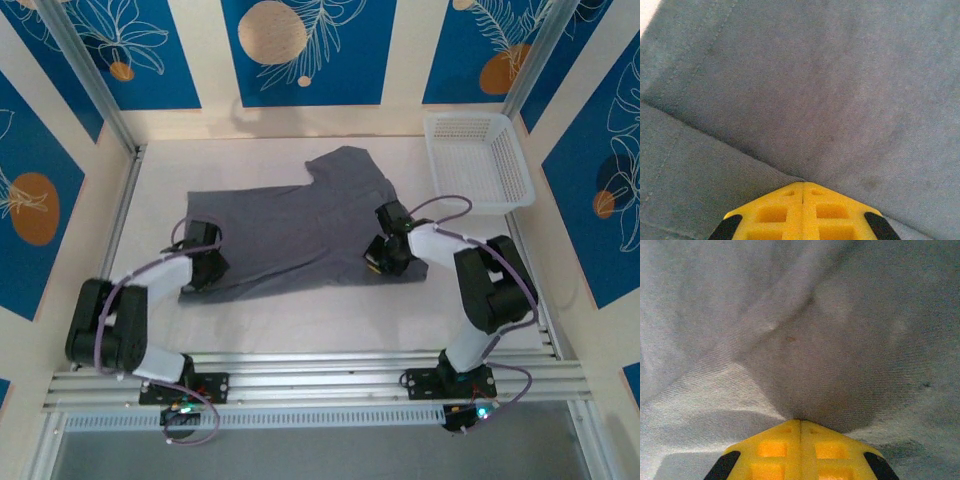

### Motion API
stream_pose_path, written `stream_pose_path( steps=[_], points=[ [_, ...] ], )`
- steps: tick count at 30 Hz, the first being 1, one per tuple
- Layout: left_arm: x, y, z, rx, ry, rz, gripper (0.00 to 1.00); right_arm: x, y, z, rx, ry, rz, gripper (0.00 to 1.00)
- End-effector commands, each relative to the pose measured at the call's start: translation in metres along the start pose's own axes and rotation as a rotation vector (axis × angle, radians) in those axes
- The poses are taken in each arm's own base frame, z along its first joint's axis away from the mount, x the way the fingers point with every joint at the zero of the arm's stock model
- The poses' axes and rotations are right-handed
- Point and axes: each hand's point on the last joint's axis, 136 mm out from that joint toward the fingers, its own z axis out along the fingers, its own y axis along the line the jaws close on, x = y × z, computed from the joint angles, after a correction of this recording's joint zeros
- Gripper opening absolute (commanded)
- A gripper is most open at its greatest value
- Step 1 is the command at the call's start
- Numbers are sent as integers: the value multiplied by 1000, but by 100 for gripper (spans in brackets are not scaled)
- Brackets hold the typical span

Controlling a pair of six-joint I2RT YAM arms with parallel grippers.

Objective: Fold the inside-out t-shirt

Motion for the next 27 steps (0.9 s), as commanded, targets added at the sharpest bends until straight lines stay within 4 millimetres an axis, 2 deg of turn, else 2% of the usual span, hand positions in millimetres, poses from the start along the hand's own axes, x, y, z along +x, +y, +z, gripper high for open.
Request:
stream_pose_path(
  steps=[1, 6, 8, 9, 10, 12, 14, 17, 20, 21, 22, 24, 27],
  points=[
    [31, 58, -16, -141, 25, -60, 0, 46, -62, 1, 171, 103, 59, 0],
    [54, 92, -29, -139, -6, -101, 0, 96, -103, -2, 190, 148, 112, 0],
    [58, 96, -31, -122, -16, -103, 0, 103, -107, -6, 187, 144, 94, 0],
    [57, 90, -32, -85, -24, -89, 0, 100, -103, -11, 173, 130, 62, 0],
    [54, 84, -35, -46, -38, -78, 0, 91, -95, -19, 159, 97, 18, 3],
    [39, 57, -47, 84, -89, -21, 0, 64, -71, -40, 136, 1, -75, 12],
    [16, 35, -72, 181, -180, 4, 2, 29, -39, -65, 88, -105, -155, 25],
    [-20, 8, -111, 280, -327, 53, 23, -30, 5, -93, 8, -262, -264, 35],
    [-42, -11, -133, 309, -397, 110, 41, -88, 29, -110, 52, -362, -327, 37],
    [-46, -15, -137, 312, -399, 123, 44, -103, 36, -112, 82, -390, -356, 38],
    [-48, -20, -140, 319, -396, 133, 45, -118, 42, -108, 129, -406, -380, 46],
    [-50, -30, -142, 348, -389, 147, 47, -141, 55, -98, 193, -404, -424, 46],
    [-50, -37, -144, 379, -379, 150, 48, -169, 60, -73, 299, -374, -423, 46]
  ],
)
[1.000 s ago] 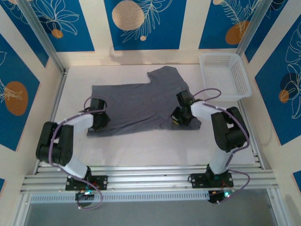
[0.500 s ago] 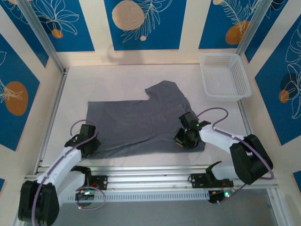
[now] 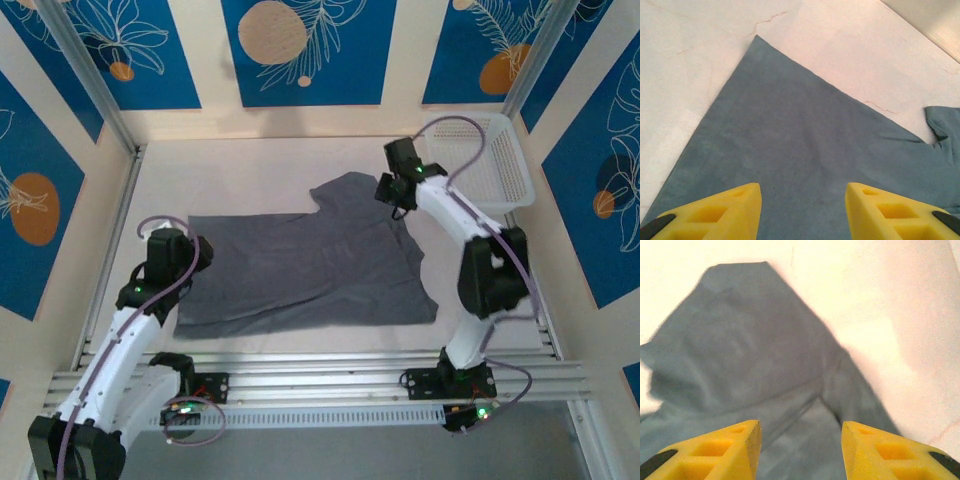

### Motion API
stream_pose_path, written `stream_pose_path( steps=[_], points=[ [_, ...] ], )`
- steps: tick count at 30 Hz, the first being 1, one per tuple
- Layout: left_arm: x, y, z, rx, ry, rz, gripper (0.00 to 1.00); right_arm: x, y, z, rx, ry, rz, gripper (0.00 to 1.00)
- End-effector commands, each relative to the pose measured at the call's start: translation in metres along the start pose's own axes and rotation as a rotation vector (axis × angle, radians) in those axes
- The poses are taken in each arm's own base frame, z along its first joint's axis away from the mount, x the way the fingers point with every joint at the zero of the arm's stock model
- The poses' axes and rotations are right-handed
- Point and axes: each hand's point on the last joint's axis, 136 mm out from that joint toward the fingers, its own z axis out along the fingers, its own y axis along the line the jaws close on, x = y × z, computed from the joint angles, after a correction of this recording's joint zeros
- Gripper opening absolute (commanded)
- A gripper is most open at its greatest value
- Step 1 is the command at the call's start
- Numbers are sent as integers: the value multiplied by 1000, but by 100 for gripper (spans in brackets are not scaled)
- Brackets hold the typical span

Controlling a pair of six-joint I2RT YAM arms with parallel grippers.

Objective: Fold the inside-out t-shirt

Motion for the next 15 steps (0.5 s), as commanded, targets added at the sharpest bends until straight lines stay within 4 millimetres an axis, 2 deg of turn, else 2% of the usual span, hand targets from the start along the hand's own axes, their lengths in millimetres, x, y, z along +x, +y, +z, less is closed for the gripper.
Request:
stream_pose_path(
  steps=[1, 5, 8, 11, 15],
  points=[
    [-3, -10, -1, 40, 8, 28, 48, 6, -22, 38, 177, 109, -108, 45],
    [4, -4, 0, 23, 27, 17, 49, 4, -26, 80, 194, 190, -38, 45],
    [9, 0, 0, 9, 42, 14, 49, 10, -32, 100, 216, 235, -20, 44],
    [14, 3, 0, 11, 42, 13, 49, 17, -32, 114, 186, 270, -2, 45],
    [18, 6, 1, 13, 46, 22, 50, 21, -29, 122, 154, 297, -12, 46]
  ],
)
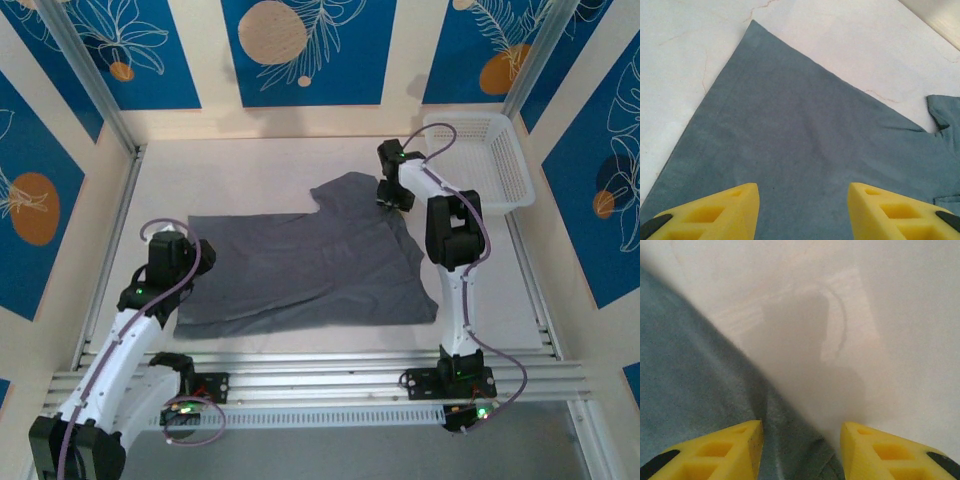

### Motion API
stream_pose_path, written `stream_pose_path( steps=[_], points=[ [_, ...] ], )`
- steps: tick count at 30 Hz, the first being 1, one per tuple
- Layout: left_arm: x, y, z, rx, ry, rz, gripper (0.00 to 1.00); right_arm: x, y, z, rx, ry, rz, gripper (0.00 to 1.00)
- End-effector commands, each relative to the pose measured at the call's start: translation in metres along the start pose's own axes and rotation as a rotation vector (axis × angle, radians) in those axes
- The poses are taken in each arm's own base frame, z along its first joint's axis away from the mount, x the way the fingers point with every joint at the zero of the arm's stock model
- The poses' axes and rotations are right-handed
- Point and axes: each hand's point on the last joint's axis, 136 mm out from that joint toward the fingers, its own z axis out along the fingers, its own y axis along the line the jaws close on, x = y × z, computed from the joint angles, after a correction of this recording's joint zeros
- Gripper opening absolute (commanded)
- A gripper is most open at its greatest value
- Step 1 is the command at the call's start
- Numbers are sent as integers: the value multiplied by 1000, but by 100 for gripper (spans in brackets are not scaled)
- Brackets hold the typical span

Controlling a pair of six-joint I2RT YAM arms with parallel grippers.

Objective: Fold the inside-out t-shirt

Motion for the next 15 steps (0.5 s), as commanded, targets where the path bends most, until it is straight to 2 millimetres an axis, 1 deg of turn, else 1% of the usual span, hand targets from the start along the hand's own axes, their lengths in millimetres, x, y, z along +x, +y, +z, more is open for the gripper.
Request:
stream_pose_path(
  steps=[1, 5, 7, 9, 11, 13, 15],
  points=[
    [6, 2, -1, 3, 17, 21, 50, 8, 7, 7, -23, 57, -30, 46],
    [8, 6, 0, -7, 18, 21, 50, 4, 12, 6, -44, 63, -49, 48],
    [8, 7, 1, -16, 15, 15, 50, 6, 14, 8, -56, 78, -40, 44],
    [8, 9, 1, -25, 12, 7, 50, 9, 17, 12, -59, 88, -43, 36],
    [10, 8, 3, -23, 22, 6, 50, 9, 19, 12, -53, 81, -57, 23],
    [9, 1, 6, 2, 42, 43, 51, 5, 20, 8, -57, 78, -68, 15],
    [6, -12, 11, 28, 89, 130, 53, -3, 22, -3, -69, 56, -93, 6]
  ],
)
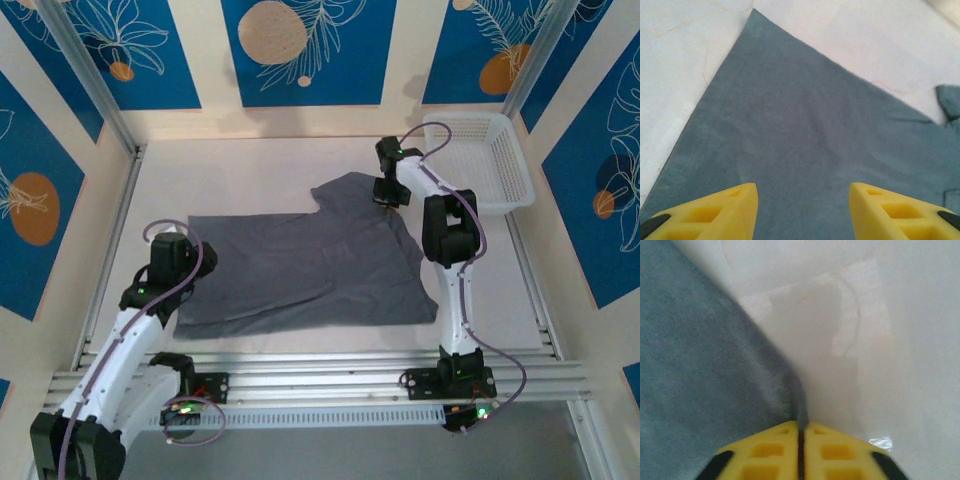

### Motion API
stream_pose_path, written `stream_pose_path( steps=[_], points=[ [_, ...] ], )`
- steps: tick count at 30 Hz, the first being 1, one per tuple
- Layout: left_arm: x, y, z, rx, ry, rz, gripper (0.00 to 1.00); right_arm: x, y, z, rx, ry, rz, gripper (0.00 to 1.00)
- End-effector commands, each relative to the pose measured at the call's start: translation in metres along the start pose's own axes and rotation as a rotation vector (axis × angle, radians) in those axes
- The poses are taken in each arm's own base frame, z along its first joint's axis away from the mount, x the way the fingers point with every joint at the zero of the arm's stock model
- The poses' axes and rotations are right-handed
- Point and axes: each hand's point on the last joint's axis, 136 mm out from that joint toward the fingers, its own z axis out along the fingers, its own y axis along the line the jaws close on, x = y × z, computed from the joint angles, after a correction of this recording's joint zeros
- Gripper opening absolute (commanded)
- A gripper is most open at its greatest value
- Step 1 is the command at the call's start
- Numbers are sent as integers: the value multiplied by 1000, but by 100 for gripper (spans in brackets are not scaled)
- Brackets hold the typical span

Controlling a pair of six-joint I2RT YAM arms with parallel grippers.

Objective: Fold the inside-out t-shirt

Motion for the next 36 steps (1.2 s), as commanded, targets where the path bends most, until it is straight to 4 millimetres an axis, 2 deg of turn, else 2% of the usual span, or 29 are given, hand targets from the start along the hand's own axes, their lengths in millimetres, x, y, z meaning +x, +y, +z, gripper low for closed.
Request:
stream_pose_path(
  steps=[1, 4, 8, 11, 16, 20, 24, 29, 36],
  points=[
    [-8, -19, 6, 21, 74, 131, 55, -3, 9, -13, -23, 7, -58, 2],
    [-26, -23, 28, -88, 166, 201, 54, -13, 12, -42, -43, -48, -101, 0],
    [-54, -21, 79, -179, 239, 181, 53, -14, 15, -77, -125, -109, -96, 0],
    [-73, -24, 117, -165, 254, 133, 53, -8, 15, -91, -174, -130, -89, 0],
    [-99, -7, 164, -183, 299, 53, 52, 2, 19, -90, -213, -112, -88, 0],
    [-107, 1, 197, -125, 359, -21, 50, 4, 21, -84, -228, -97, -86, 0],
    [-106, 18, 211, -157, 402, -83, 48, 4, 20, -79, -219, -81, -81, 0],
    [-100, 35, 206, -228, 421, -81, 47, 4, 18, -78, -216, -78, -82, 0],
    [-85, 46, 209, -258, 455, -74, 49, 3, 19, -77, -220, -74, -81, 0]
  ],
)
